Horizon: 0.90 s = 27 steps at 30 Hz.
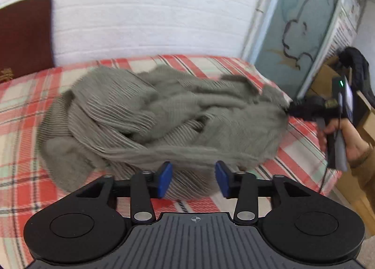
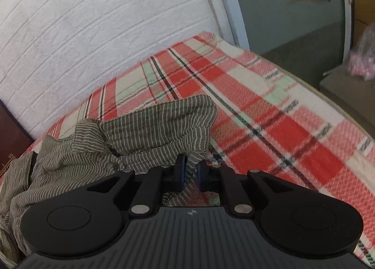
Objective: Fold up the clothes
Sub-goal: 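Lift the shirt edge with the right gripper while the left gripper releases, then grasp the shirt fabric again with the left gripper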
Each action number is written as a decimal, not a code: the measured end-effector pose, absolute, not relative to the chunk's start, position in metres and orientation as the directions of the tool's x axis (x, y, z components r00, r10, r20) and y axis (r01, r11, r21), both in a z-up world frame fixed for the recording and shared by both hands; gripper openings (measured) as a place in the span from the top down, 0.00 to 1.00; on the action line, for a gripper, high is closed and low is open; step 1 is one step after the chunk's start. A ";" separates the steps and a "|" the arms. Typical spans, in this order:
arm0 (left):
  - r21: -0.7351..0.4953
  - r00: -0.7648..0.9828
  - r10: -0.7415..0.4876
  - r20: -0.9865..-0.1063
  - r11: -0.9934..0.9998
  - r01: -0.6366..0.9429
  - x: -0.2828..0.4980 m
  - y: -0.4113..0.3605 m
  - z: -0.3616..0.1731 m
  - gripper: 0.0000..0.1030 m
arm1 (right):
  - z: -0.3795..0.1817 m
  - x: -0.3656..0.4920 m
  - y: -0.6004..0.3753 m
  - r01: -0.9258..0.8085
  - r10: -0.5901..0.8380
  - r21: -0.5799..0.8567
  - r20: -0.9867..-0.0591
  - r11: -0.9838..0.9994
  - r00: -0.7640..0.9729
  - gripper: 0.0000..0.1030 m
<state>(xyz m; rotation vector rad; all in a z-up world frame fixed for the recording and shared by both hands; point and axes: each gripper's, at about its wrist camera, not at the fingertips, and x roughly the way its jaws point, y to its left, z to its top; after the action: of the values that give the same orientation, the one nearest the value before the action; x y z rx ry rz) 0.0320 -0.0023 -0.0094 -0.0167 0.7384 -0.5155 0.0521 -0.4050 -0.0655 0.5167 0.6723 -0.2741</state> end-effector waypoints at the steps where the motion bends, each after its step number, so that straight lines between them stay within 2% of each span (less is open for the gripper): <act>1: -0.181 0.654 -0.429 -0.624 0.893 0.412 0.030 0.006 -0.005 0.29 | -0.067 0.051 -0.405 0.405 -0.070 0.373 -0.658 0.834 0.750 0.79; 3: -0.143 0.732 -0.331 -0.596 0.940 0.308 0.027 0.020 0.000 0.18 | -0.046 0.041 -0.392 0.369 -0.105 0.339 -0.598 0.865 0.794 0.77; 5: -0.128 0.770 -0.256 -0.585 0.966 0.224 0.032 0.031 0.000 0.17 | -0.025 0.032 -0.380 0.335 -0.134 0.299 -0.533 0.893 0.835 0.72; 7: -0.131 0.777 -0.210 -0.594 0.978 0.164 0.042 0.038 -0.006 0.17 | -0.004 0.023 -0.367 0.303 -0.159 0.256 -0.464 0.918 0.872 0.54; 9: -0.170 0.761 -0.208 -0.614 0.977 0.129 0.052 0.043 -0.016 0.17 | 0.017 0.013 -0.354 0.273 -0.175 0.209 -0.390 0.939 0.904 0.52; 13: -0.244 0.729 -0.208 -0.652 0.968 0.057 0.071 0.051 -0.037 0.19 | 0.032 0.013 -0.307 0.052 0.009 0.164 -0.352 0.985 0.936 0.52; 14: -0.262 0.721 -0.209 -0.661 0.964 0.039 0.076 0.053 -0.042 0.22 | 0.033 0.014 -0.296 -0.001 0.059 0.159 -0.358 0.987 0.932 0.52; 16: -0.344 0.690 -0.277 -0.668 0.938 0.044 0.083 0.055 -0.051 0.41 | 0.030 0.019 -0.276 -0.094 0.149 0.157 -0.386 0.983 0.910 0.52; 17: -0.379 0.675 -0.315 -0.667 0.923 0.056 0.084 0.056 -0.054 0.70 | 0.028 0.022 -0.266 -0.140 0.194 0.160 -0.402 0.977 0.895 0.52; 18: -0.395 0.668 -0.332 -0.666 0.917 0.062 0.085 0.055 -0.056 0.84 | 0.026 0.024 -0.257 -0.183 0.238 0.168 -0.420 0.969 0.876 0.52; 21: -0.393 0.691 -0.325 -0.646 0.917 0.064 0.082 0.056 -0.047 0.94 | 0.019 0.028 -0.233 -0.305 0.361 0.193 -0.461 0.932 0.811 0.52; 27: -0.355 0.767 -0.364 -0.529 0.915 0.190 0.056 0.052 -0.002 0.97 | 0.016 0.021 -0.194 -0.483 0.525 0.220 -0.490 0.847 0.697 0.51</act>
<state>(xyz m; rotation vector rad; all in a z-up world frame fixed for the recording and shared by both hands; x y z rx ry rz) 0.0558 0.0520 -0.0020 -0.2901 0.6296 -0.3052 0.0208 -0.1940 0.0162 0.0765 0.5693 0.5627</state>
